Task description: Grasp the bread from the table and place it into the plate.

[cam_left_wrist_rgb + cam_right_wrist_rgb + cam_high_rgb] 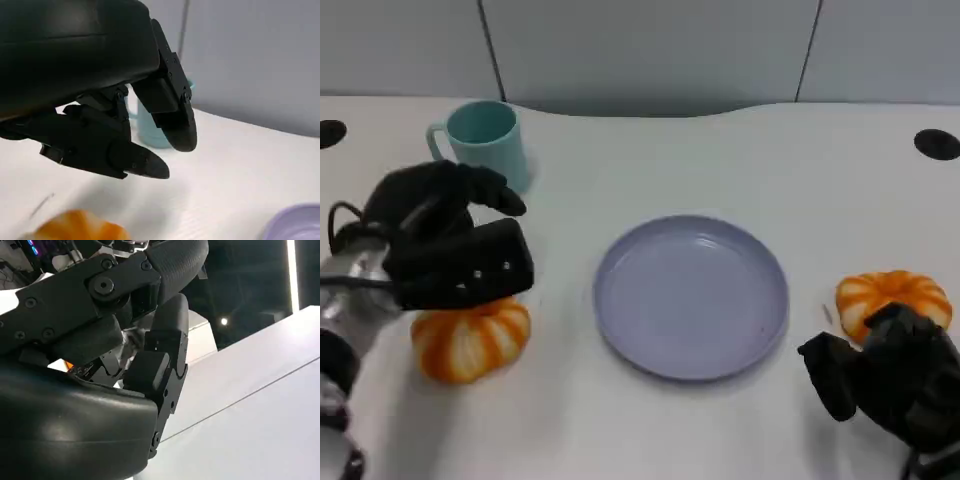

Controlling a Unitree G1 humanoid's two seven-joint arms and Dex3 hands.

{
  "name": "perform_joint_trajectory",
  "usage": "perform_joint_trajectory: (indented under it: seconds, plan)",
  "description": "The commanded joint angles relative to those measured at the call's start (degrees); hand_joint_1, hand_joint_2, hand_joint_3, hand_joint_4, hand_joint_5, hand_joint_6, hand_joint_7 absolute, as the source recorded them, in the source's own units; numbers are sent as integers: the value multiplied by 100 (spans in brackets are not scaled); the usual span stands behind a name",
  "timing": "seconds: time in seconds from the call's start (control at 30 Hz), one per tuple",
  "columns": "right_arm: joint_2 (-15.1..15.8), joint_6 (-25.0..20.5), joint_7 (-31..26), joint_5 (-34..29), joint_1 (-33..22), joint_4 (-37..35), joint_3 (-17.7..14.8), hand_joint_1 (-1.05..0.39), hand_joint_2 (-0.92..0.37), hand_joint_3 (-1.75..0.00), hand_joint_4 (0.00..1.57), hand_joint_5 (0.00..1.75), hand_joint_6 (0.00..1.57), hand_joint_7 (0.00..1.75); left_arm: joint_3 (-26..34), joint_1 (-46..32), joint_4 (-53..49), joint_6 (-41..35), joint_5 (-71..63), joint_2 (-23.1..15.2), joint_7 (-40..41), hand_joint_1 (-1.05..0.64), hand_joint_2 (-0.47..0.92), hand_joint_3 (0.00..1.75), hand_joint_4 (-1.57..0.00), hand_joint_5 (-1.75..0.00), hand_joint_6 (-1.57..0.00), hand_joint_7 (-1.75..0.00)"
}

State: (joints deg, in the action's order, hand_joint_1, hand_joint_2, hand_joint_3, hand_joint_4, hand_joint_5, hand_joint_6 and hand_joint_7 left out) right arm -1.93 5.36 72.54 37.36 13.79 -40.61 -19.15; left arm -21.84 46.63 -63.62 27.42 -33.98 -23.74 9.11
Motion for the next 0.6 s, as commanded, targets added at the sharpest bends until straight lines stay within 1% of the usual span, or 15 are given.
perform_joint_trajectory:
  seconds: [0.03,0.07,0.1,0.13,0.17,0.2,0.23,0.27,0.3,0.4,0.43,0.47,0.53,0.57,0.6]
  plan:
    - [45,18,-8,62,11,26,-53,-38,-83,0,93,175,112,72,-14,-707,1506,-232,48,-683,-1116,-79,92,9,-32,-81,-60,-11]
    - [48,22,-17,52,21,13,-52,-39,-83,0,93,175,110,72,-8,-904,1911,-391,64,-813,-1450,-85,92,12,-24,-77,-53,-8]
    - [47,45,-47,27,10,24,-43,-40,-83,0,92,175,108,71,-21,-1119,2282,-543,16,-929,-1676,-93,92,18,-12,-69,-41,-4]
    - [64,115,-37,-15,20,5,-31,-42,-83,0,92,175,108,71,-49,-1326,2585,-688,-73,-1017,-1817,-99,92,26,-6,-53,-28,-3]
    - [77,169,-26,-45,28,-10,-23,-43,-84,0,92,175,109,72,-56,-1479,2818,-813,-139,-1071,-1914,-102,92,33,-3,-28,-11,-2]
    - [84,207,-14,-62,34,-23,-18,-44,-84,-1,91,175,109,73,-48,-1574,2973,-912,-181,-1091,-1963,-104,92,36,-1,-19,-6,-2]
    - [89,180,12,-39,56,-44,-26,-44,-84,-1,91,175,108,73,-47,-1746,3117,-1026,-229,-1093,-1970,-104,92,37,-1,-14,-3,-2]
    - [91,143,20,-15,70,-59,-35,-40,-84,0,90,175,107,67,-30,-1925,3236,-1113,-253,-1079,-1936,-105,92,39,0,-6,-1,-1]
    - [79,133,10,5,73,-55,-47,-39,-84,0,90,175,108,62,6,-2136,3323,-1157,-250,-1034,-1815,-105,92,40,-1,-3,-1,0]
    - [69,125,-8,15,51,-5,-48,-38,-84,0,90,175,110,57,110,-2579,3462,-1205,-198,-888,-1474,-105,92,32,-11,-7,-4,-2]
    - [56,138,-20,11,37,28,-41,-38,-84,0,90,175,111,56,134,-2708,3469,-1222,-218,-818,-1291,-98,92,26,-14,-9,-6,-3]
    - [46,125,-69,2,16,71,-32,-38,-84,0,91,175,112,60,157,-2816,3444,-1235,-250,-732,-1064,-91,92,20,-18,-13,-10,-4]
    - [47,94,-48,27,30,61,-36,-39,-83,0,93,175,109,78,175,-2935,3306,-1176,-345,-577,-520,-80,92,9,-25,-24,-18,-6]
    - [52,67,-18,48,44,43,-42,-37,-83,0,92,175,105,80,171,-2956,3244,-1145,-385,-529,-319,-73,92,4,-27,-37,-26,-5]
    - [58,107,-11,28,51,30,-37,-37,-84,0,92,175,104,81,126,-2918,2971,-1011,-507,-430,203,-71,92,3,-26,-43,-28,-5]
